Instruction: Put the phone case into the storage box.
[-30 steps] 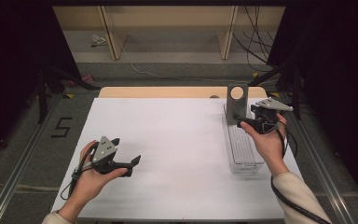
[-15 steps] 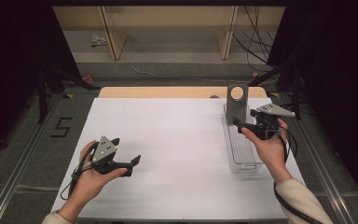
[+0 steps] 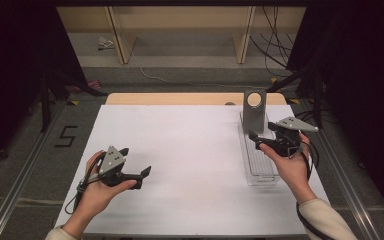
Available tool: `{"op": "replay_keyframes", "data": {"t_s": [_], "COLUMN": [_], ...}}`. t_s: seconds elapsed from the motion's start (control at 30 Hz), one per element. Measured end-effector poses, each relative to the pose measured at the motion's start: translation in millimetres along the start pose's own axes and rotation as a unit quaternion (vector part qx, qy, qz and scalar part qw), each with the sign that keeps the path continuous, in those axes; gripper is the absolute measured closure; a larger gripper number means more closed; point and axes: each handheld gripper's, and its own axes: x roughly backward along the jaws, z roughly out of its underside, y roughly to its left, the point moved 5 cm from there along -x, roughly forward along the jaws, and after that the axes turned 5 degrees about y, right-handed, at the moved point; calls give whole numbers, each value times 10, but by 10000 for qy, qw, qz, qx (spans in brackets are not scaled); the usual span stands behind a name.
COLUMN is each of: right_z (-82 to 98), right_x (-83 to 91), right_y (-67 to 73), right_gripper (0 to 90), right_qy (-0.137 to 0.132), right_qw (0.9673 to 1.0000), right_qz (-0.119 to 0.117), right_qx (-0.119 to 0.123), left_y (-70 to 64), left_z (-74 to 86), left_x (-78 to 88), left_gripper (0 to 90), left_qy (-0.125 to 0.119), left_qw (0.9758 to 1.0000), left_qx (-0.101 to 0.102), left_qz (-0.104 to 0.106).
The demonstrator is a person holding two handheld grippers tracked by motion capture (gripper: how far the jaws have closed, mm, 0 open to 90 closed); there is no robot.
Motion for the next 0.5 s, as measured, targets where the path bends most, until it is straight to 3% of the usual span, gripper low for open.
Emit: {"op": "replay_keyframes", "data": {"t_s": [0.5], "right_z": [63], "right_x": [72], "right_y": [87], "right_gripper": [186], "right_qy": [-43], "right_qw": [9998], "right_qz": [-189], "right_qx": [102], "left_y": [-4], "left_z": [2], "left_x": [-2], "left_gripper": [49], "left_qy": [1], "left_qw": [10000], "left_qx": [-1], "left_qz": [13]}}
